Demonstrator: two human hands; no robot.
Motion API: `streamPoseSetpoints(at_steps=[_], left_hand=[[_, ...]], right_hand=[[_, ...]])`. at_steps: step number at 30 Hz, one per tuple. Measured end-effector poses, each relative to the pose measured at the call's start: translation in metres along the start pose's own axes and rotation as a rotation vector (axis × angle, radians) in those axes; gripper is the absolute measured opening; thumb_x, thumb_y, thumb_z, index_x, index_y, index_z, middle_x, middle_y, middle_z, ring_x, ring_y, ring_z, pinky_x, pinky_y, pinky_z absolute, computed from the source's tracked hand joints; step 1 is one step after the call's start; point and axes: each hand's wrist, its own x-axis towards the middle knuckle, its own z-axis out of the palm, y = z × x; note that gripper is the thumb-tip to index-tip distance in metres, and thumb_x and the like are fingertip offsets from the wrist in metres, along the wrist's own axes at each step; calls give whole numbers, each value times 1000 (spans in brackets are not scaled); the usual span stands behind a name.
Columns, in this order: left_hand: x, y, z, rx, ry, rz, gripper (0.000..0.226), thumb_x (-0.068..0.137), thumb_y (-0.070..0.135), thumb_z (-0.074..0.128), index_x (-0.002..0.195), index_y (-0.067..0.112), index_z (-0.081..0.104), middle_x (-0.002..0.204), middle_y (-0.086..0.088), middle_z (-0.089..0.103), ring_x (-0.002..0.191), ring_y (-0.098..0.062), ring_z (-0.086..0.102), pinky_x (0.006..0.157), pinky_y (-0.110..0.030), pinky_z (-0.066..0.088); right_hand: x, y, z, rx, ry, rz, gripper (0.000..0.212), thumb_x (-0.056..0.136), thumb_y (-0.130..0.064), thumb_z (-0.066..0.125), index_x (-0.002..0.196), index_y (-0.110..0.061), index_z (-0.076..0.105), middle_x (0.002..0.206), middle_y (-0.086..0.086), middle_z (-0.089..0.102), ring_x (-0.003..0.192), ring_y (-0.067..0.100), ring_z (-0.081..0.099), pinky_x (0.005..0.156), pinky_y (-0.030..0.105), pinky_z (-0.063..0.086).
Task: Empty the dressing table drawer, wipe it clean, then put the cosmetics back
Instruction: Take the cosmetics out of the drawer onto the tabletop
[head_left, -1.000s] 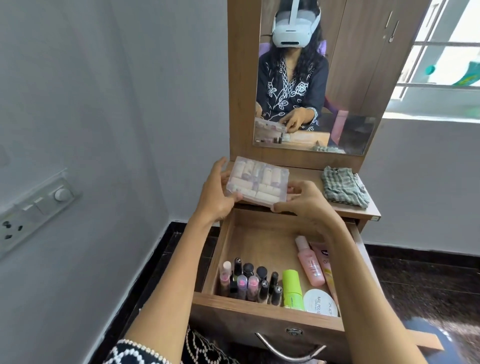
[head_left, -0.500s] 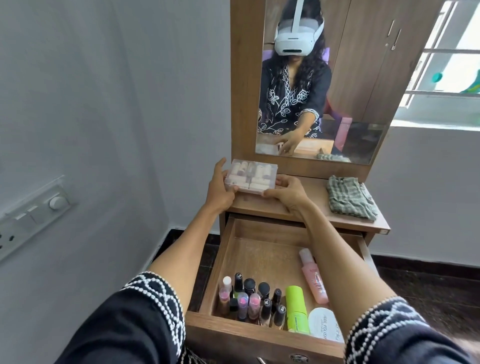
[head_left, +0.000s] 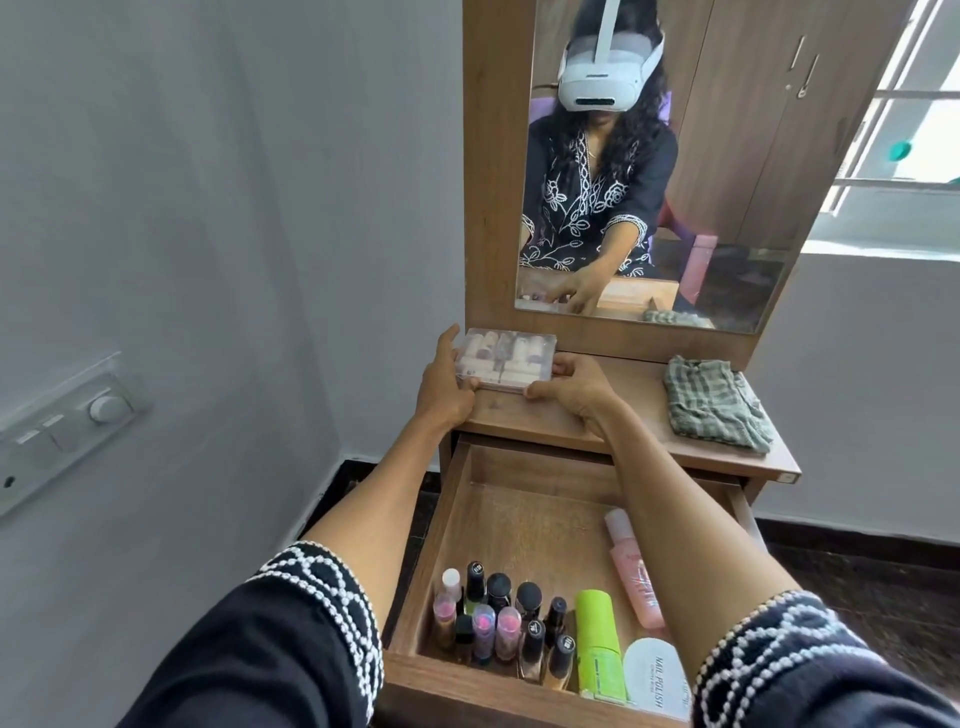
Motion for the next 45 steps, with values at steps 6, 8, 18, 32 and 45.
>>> streamPoseSetpoints(at_steps=[6,8,18,32,45], left_hand=[[1,-2,4,65,30,10,73,89,-1,53,146,30,19,140,-14,43,127,-27,44,105,-35,35],[1,-4,5,76,42,9,71,90,1,52,146,30,19,139,-14,43,126,-27,44,102,-33,35],[0,-4,6,121,72,37,65,91,2,51,146,26,23,139,-12,44,126,-27,43,96,-30,36],[-18,1,-1,89,157,131,69,92,3,53,148,9,14,152,-10,11,141,-23,17,111,-22,14],[-139,11,-15,-71,240,29,37,93,6,50,129,14,46,133,0,45,125,-15,43,101,-20,32]], right_hand=[[4,2,3,-24,28,-6,60,70,-1,78,126,-3,56,122,9,63,100,17,58,87,24,44],[3,3,4,-32,44,-20,60,72,0,77,127,-3,54,124,9,62,106,18,57,87,22,42],[3,7,6,15,80,-51,62,70,4,78,126,0,54,125,11,60,112,21,57,89,23,42],[-7,7,8,31,148,-66,67,70,-3,79,130,-3,49,131,10,56,118,21,53,87,22,39],[-121,28,22,196,143,-281,33,76,-4,74,104,-18,61,98,-7,58,88,9,55,75,13,48]])
